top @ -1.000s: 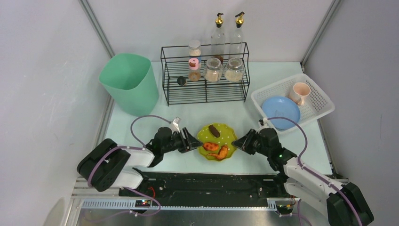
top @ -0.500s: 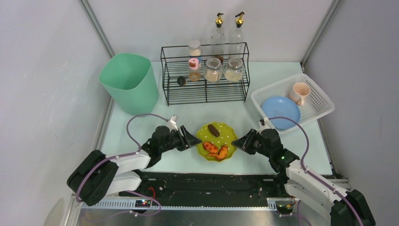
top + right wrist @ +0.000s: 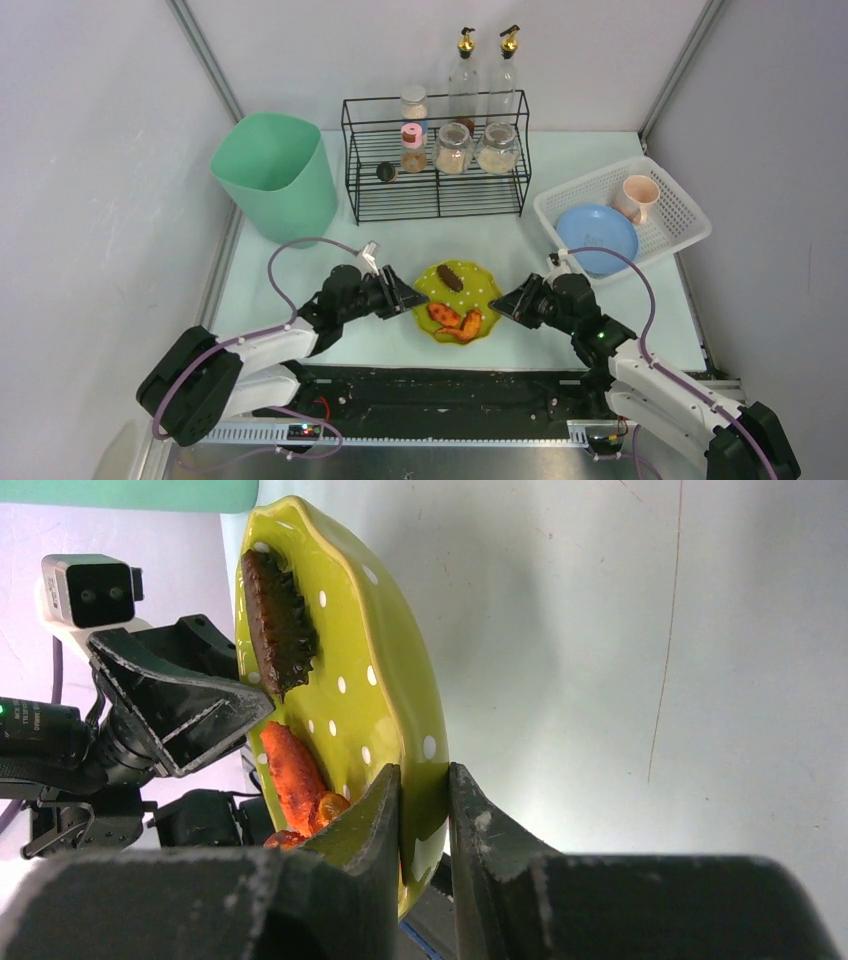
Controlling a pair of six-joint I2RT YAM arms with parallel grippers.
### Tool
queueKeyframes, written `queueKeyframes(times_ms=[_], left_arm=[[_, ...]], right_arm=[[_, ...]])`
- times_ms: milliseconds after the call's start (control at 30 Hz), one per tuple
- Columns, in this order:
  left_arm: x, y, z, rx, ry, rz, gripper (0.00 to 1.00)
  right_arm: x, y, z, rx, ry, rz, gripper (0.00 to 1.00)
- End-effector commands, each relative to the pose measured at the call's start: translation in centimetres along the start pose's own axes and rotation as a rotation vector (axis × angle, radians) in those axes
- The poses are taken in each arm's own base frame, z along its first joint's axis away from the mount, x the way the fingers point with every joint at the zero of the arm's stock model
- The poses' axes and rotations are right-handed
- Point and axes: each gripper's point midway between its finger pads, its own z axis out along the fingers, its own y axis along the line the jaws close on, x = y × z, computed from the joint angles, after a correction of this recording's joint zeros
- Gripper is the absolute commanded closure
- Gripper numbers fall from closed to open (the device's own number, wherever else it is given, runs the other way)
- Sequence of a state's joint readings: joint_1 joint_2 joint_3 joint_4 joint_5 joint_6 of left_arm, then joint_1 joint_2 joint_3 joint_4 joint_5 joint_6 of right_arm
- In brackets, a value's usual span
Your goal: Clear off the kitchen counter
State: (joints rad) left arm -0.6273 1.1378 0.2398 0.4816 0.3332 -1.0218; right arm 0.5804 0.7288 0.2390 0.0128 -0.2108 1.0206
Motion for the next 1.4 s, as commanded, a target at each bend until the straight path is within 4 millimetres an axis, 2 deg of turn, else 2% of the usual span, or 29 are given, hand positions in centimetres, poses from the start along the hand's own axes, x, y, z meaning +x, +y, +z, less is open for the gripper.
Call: queueKeyframes(times_ms=[0, 267, 333, 367, 433, 700, 900, 1100, 1267, 1367], left_arm=[[-0.9, -1.8, 0.1, 0.044, -0.022, 0.043, 0.58], [-1.0, -2.4, -0.1, 0.063, -0.022, 0.04, 0.74], [-1.0, -2.6, -0.2, 0.068, -0.022, 0.035, 0.84], [-1.1, -2.7, -0.2, 0.072, -0.025, 0.031, 0.95], [-1.3, -3.4, -0.5, 0.093, -0.034, 0.033, 0.99], [-2.8, -7.4, -1.9, 0.205, -0.075, 0.047, 1.0], [-3.4, -8.8, -2.5, 0.237, -0.096, 0.043, 1.0], [-4.8, -9.2, -3.4, 0.241, -0.143, 0.016, 1.0], [-6.4, -10.2, -4.7, 0.27, -0.187, -0.001, 1.0], [-7.5, -10.8, -5.4, 0.271, -0.212, 0.009, 1.0]], right_arm=[[-3.5, 9.5, -1.8, -0.299, -0.094, -0.013, 1.0], [-3.2, 9.5, -1.6, -0.296, -0.087, -0.018, 1.0], [-3.2, 9.5, -1.6, -0.294, -0.085, -0.02, 1.0], [-3.1, 9.5, -1.5, -0.293, -0.082, -0.021, 1.0], [-3.0, 9.5, -1.5, -0.295, -0.076, -0.024, 1.0], [-2.9, 9.8, -1.7, -0.3, -0.065, -0.038, 1.0], [-3.3, 10.4, -2.3, -0.3, -0.077, -0.056, 0.99], [-3.8, 10.3, -3.0, -0.283, -0.096, -0.069, 0.79], [-3.9, 10.0, -3.0, -0.269, -0.093, -0.068, 0.7], [-4.0, 9.9, -3.1, -0.268, -0.094, -0.065, 0.61]])
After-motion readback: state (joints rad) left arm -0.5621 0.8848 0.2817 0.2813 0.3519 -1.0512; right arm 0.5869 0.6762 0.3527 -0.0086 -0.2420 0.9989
